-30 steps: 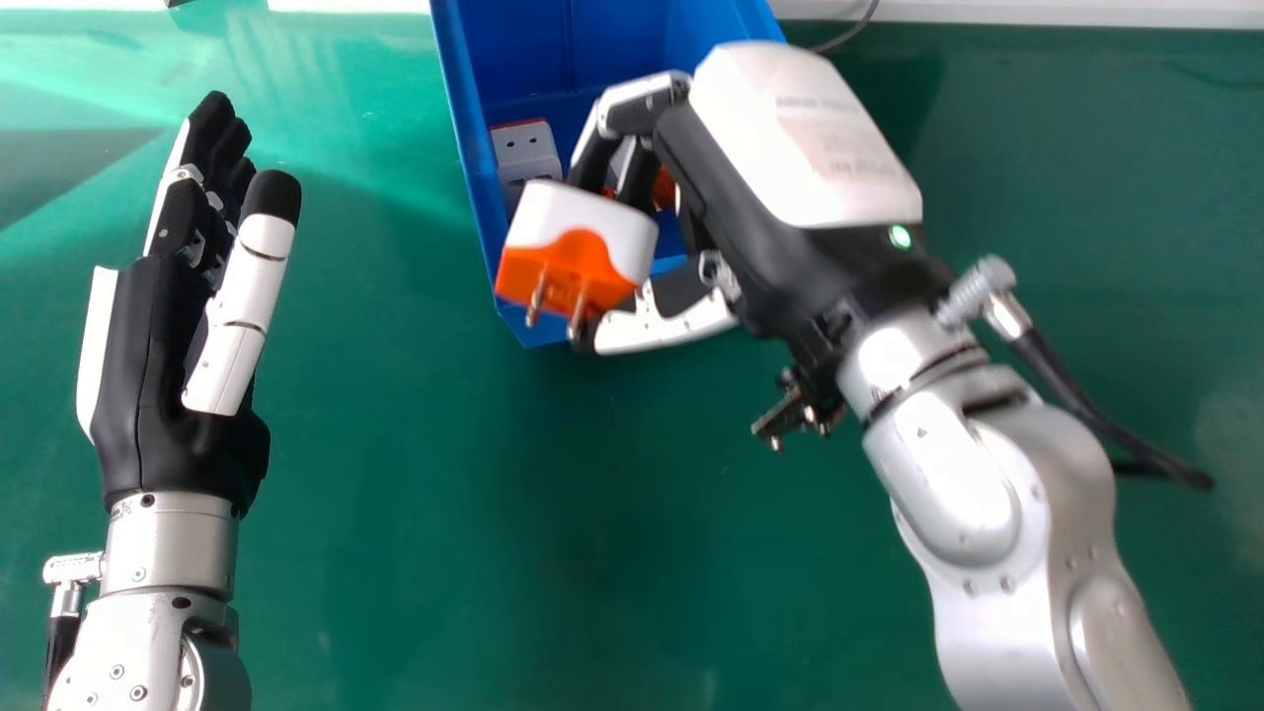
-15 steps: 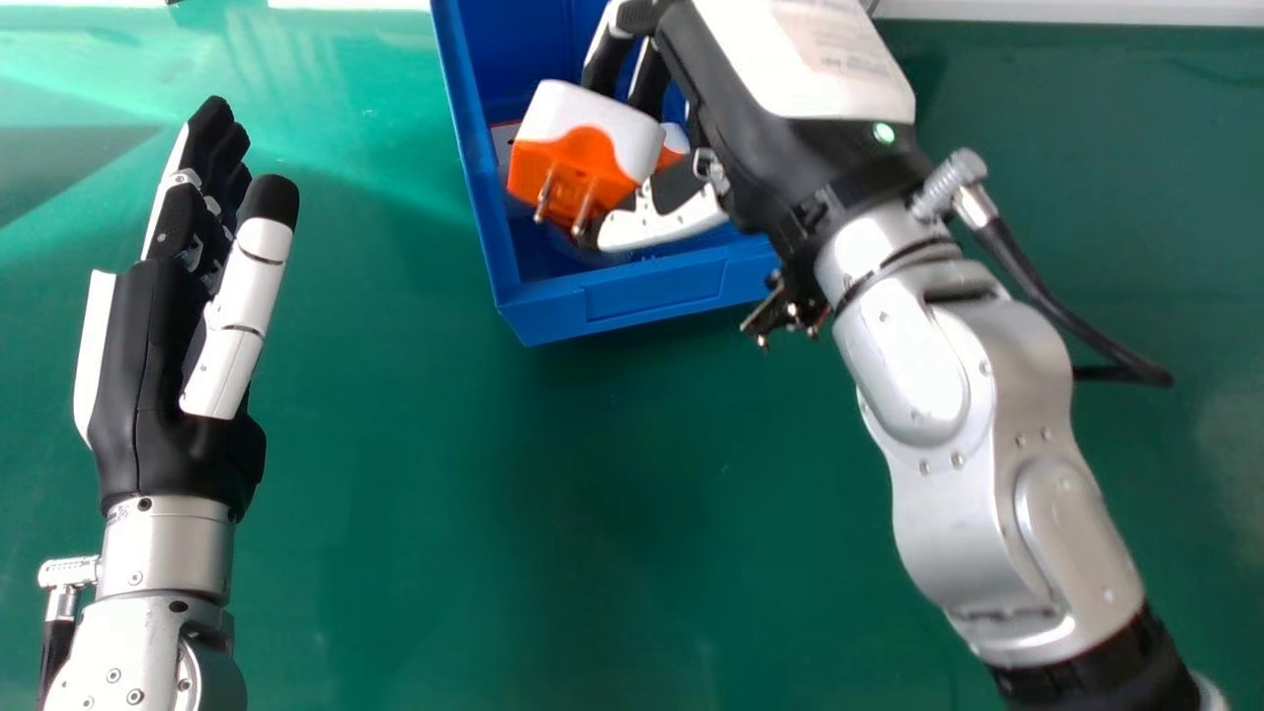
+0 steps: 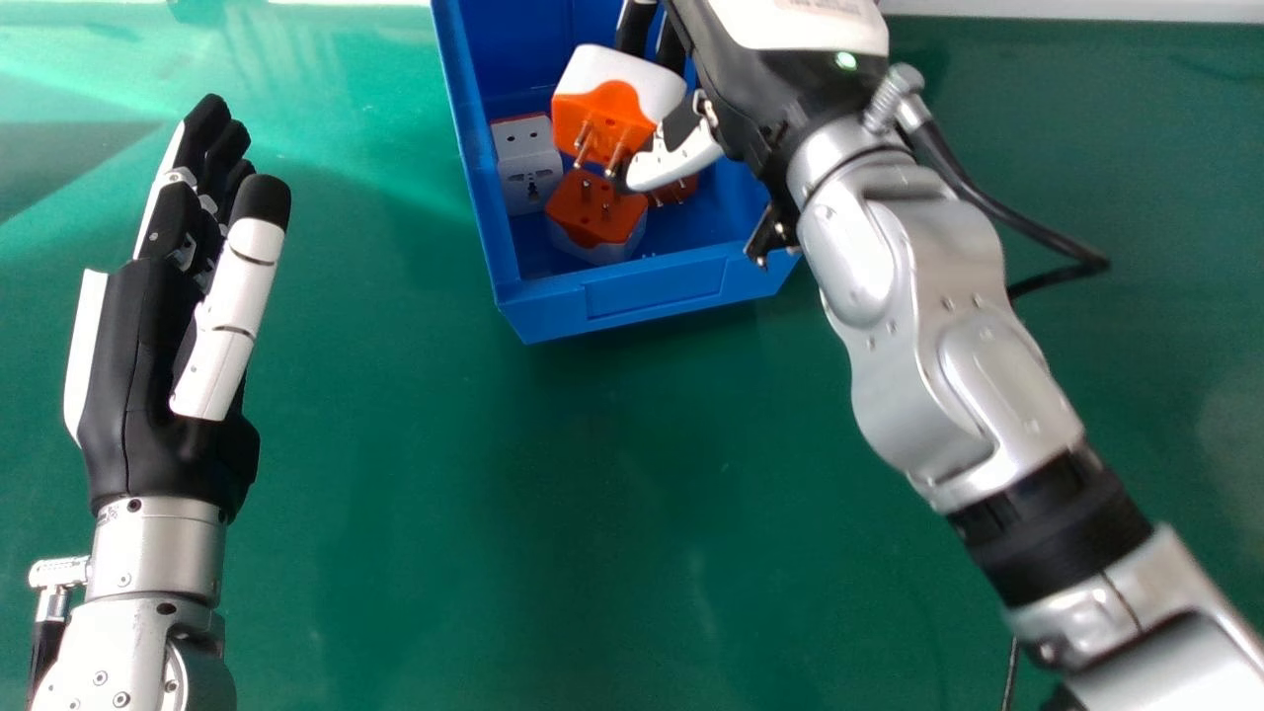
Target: Pick all objects and put in blue box
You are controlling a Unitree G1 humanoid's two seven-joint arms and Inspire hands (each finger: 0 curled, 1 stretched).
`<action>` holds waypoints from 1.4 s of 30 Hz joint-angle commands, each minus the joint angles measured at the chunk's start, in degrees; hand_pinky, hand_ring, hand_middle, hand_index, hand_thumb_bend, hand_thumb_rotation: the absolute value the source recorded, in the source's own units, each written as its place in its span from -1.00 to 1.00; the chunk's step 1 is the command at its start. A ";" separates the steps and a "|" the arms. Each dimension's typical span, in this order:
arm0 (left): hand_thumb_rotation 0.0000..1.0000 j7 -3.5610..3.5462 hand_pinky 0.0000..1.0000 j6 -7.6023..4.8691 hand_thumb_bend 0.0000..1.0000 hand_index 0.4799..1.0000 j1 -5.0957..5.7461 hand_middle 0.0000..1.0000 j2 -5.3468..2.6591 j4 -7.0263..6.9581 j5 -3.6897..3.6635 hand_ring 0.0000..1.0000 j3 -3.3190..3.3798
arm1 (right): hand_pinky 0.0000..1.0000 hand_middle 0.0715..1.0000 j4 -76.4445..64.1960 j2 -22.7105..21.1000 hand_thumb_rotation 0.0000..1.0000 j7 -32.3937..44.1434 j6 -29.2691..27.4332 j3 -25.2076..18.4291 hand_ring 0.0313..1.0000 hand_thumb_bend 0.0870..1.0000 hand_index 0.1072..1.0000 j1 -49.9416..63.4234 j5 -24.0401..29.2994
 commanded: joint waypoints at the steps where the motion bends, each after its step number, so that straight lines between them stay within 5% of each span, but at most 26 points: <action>1: 0.28 0.21 0.95 -0.34 0.28 0.74 0.20 0.92 0.25 -1.87 0.22 0.93 0.15 | -0.41 -0.13 2.32 0.78 -0.75 -3.05 -1.25 0.21 -0.24 -0.13 -0.14 -4.15 0.91; 6: 0.28 0.26 0.94 -1.02 0.28 0.73 0.47 0.92 0.42 -1.70 1.10 0.93 -0.21 | -0.40 -0.13 10.07 2.37 -0.75 -5.02 -0.57 2.03 -0.24 -0.13 -0.14 -7.59 1.47; 10: 0.30 0.39 0.97 -1.00 0.27 0.75 0.48 0.92 0.07 -1.66 0.96 0.94 -0.20 | -0.38 -0.08 14.46 2.77 -0.75 -6.13 -1.81 3.33 -0.19 -0.13 -0.14 -9.33 2.38; 18: 0.32 1.20 0.96 -0.55 0.26 0.74 0.74 0.92 -0.14 -2.23 1.79 0.94 -0.54 | -0.36 -0.01 19.95 3.38 -0.76 -6.95 -2.43 5.54 -0.15 -0.13 -0.14 -11.91 2.60; 21: 0.32 0.78 0.97 -0.87 0.26 0.74 0.83 0.92 -0.28 -2.13 1.51 0.94 -0.57 | -0.36 0.01 21.77 3.73 -0.76 -7.20 -2.66 5.70 -0.14 -0.13 -0.14 -12.97 3.16; 29: 0.34 1.02 0.98 -0.98 0.23 0.76 1.54 0.93 -0.61 -2.33 1.88 0.96 -0.68 | -0.41 -0.03 27.79 3.24 -0.85 -8.52 -3.36 7.52 -0.20 -0.10 -0.14 -17.67 3.31; 34: 0.35 0.45 0.99 -1.53 0.21 0.78 1.78 0.94 -0.63 -2.05 1.51 0.97 -0.78 | -0.43 -0.11 31.48 3.54 -0.94 -9.06 -4.74 6.74 -0.25 -0.09 -0.09 -19.92 5.59; 37: 0.35 -0.57 0.99 -1.31 0.22 0.79 1.81 0.94 -0.61 -2.03 0.11 0.97 -0.83 | -0.43 -0.11 34.43 3.88 -0.95 -10.09 -5.73 7.52 -0.26 -0.08 -0.10 -21.40 5.81; 42: 0.33 -1.65 1.00 -1.28 0.22 0.80 2.12 0.94 -0.08 -1.87 0.02 0.97 -1.03 | -0.46 -0.12 39.50 5.75 -0.96 -10.87 -5.78 7.57 -0.30 -0.08 -0.11 -23.97 6.76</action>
